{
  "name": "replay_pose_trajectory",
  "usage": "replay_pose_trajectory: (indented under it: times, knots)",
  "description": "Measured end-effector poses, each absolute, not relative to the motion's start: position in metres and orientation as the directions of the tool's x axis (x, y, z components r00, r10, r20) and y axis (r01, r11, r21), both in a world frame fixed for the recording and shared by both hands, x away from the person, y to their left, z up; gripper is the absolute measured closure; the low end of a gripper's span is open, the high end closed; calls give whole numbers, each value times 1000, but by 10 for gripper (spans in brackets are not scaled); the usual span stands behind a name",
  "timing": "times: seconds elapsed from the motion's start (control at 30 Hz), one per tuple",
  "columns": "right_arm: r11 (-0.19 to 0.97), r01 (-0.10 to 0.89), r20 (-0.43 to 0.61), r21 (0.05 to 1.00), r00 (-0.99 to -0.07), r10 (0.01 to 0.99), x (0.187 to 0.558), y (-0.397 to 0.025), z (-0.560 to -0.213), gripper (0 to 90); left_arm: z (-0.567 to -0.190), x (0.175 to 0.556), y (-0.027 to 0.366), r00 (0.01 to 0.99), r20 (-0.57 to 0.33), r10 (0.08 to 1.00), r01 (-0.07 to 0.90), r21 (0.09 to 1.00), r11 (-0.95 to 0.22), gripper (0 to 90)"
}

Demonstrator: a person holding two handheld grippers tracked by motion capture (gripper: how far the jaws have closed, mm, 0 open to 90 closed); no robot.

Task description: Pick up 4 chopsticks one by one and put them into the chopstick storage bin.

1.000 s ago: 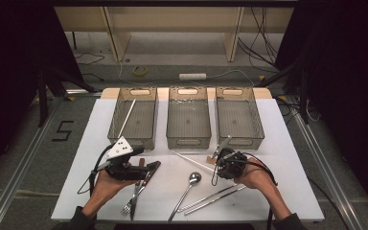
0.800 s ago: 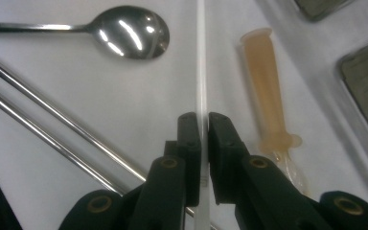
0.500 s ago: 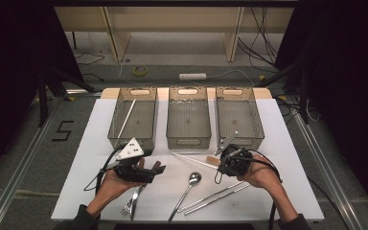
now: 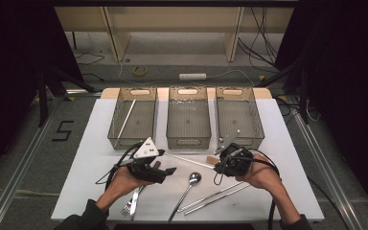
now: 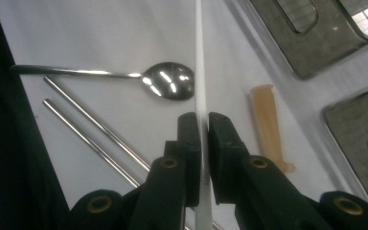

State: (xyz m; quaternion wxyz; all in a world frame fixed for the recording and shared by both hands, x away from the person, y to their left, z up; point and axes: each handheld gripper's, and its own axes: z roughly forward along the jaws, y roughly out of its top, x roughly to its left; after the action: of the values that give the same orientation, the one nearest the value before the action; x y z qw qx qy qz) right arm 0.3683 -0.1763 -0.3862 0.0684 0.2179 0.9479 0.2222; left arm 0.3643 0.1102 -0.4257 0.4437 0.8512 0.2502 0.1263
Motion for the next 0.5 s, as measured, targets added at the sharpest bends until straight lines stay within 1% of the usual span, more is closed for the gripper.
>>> replay_pose_trajectory:
  times: [0.1, 0.17, 0.27, 0.33, 0.5]
  knots:
    - [810, 374, -27, 452, -902, 432, 365, -173, -383, 849, -427, 368, 100, 859, -4, 512, 308, 803, -510, 261]
    - [817, 355, -31, 455, -910, 413, 364, -171, -383, 849, -430, 370, 94, 868, 13, 497, 297, 788, -540, 264]
    - [819, 353, -23, 452, -914, 406, 360, -168, -382, 849, -434, 372, 86, 883, 40, 468, 276, 762, -586, 280]
    - [825, 337, -24, 454, -921, 389, 359, -166, -381, 849, -437, 373, 81, 891, 51, 451, 266, 746, -611, 300]
    - [826, 318, -18, 465, -930, 368, 354, -161, -377, 849, -440, 373, 72, 915, 80, 396, 228, 707, -669, 381]
